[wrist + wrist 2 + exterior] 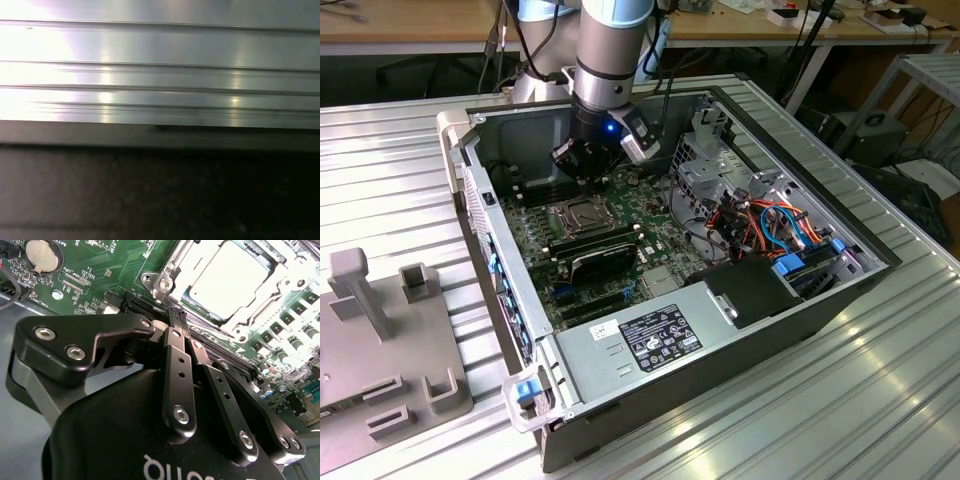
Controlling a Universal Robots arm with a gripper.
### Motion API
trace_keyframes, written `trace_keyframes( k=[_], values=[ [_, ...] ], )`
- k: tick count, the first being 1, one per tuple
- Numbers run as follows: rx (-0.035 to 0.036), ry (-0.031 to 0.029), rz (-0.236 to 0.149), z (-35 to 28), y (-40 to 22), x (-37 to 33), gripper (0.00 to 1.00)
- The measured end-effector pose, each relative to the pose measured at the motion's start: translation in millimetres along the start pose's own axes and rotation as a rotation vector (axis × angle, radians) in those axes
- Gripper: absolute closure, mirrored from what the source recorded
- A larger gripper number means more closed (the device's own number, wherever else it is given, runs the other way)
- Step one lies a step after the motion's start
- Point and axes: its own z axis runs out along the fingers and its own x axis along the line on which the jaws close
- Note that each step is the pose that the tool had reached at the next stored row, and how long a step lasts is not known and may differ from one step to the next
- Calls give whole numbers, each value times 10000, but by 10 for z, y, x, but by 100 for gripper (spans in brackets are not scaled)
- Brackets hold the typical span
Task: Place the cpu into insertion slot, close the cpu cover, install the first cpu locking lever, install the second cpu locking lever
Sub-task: 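Install the first cpu locking lever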
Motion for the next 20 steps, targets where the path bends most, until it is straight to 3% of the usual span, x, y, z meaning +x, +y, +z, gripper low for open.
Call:
trace_keyframes(
  k=[20],
  values=[
    [-14, 5, 5, 52, -59, -14, 89]
  ],
)
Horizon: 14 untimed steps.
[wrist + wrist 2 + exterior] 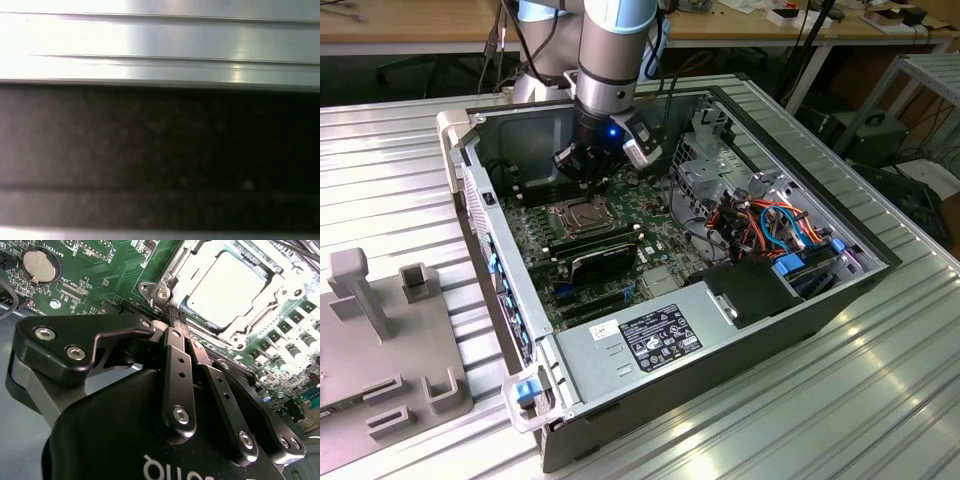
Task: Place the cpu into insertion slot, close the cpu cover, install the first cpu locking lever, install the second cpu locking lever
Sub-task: 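Install the first cpu locking lever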
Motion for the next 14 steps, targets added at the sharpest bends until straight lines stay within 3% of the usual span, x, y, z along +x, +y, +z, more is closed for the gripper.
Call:
trace_keyframes(
  k=[9, 14],
  values=[
    [-25, -3, -2, 24, 5, -4, 89],
    [-41, -6, 0, -47, 12, -4, 89]
  ],
)
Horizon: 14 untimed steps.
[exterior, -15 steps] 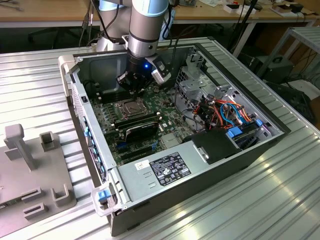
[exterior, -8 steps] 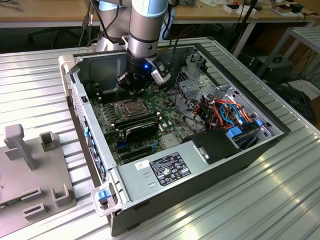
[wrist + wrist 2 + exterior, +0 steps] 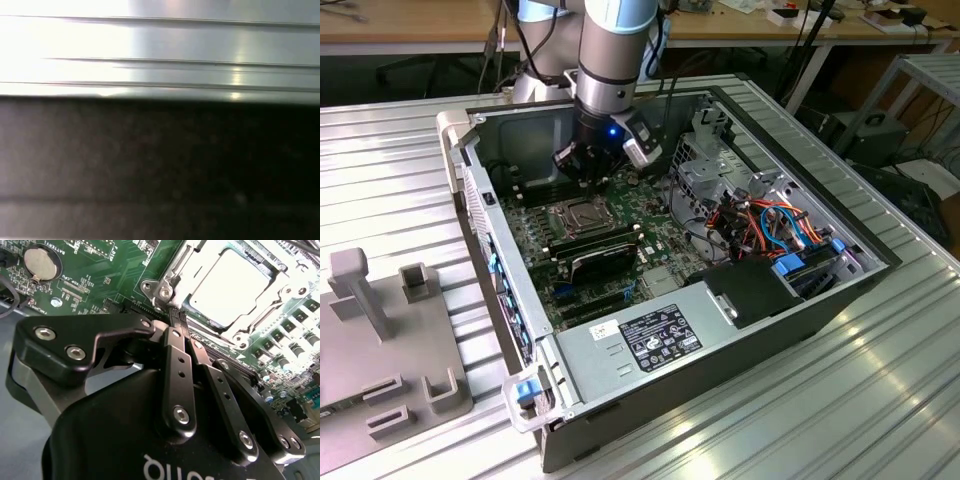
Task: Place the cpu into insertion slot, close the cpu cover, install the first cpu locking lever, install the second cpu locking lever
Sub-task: 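Install the first cpu locking lever, then install the second cpu locking lever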
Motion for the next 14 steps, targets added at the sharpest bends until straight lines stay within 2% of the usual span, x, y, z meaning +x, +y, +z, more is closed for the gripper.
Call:
trace_keyframes(
  k=[5, 7, 9, 14],
  values=[
    [2, 2, 0, -68, 1, 1, 89],
    [1, 4, 0, -71, 1, 1, 89],
    [-39, 3, 0, -72, 1, 1, 89],
    [-43, 3, 0, -72, 1, 1, 89]
  ],
)
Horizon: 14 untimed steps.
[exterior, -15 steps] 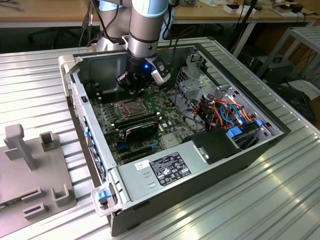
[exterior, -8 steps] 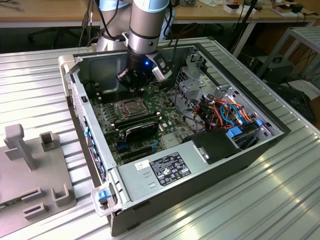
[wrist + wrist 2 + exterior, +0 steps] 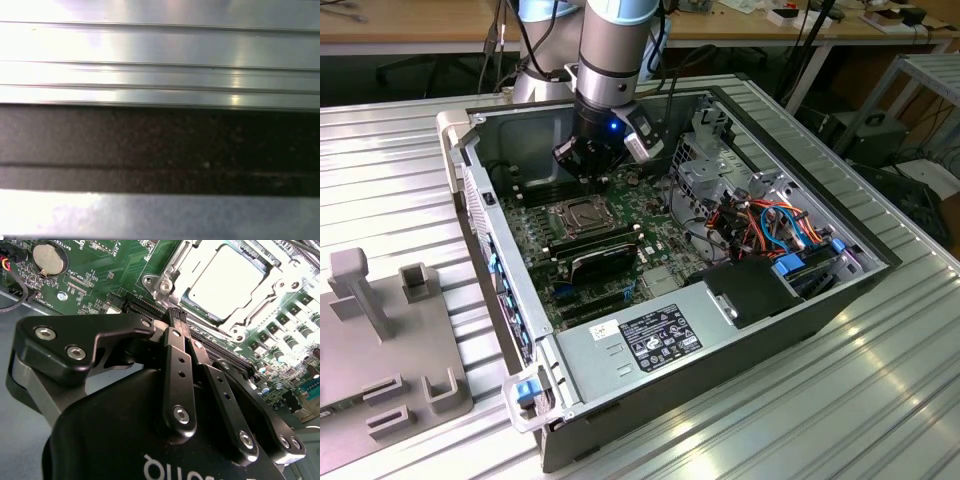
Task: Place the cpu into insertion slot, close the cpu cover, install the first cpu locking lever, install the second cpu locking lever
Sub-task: 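Install the second cpu locking lever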
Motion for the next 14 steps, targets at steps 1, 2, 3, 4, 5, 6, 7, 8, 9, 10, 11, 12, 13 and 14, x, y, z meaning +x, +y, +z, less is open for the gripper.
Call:
trace_keyframes(
  k=[1, 2, 3, 4, 5, 6, 7, 8, 9, 10, 11, 12, 13, 14],
  values=[
    [-1, 0, 1, 0, 0, 0, 89],
    [-2, 0, 0, 0, 0, 0, 89],
    [-3, 0, 0, 0, 0, 0, 89],
    [-4, 0, 0, 0, 0, 0, 89],
    [-4, 0, -1, 0, -3, 0, 89],
    [-3, 1, -1, -1, -8, 0, 89],
    [-4, 1, 0, -1, -20, 1, 89],
    [-4, 0, 0, -1, -27, 1, 89],
    [-4, 0, 0, -1, -36, 1, 89],
    [-4, 0, 1, -2, -50, 1, 89],
    [-3, 0, 0, -3, -68, 2, 89],
    [-4, 1, 0, -3, -77, 2, 89],
    [-4, 0, 0, -3, -87, 2, 89],
    [-4, 0, 0, -4, -107, 3, 89]
  ],
)
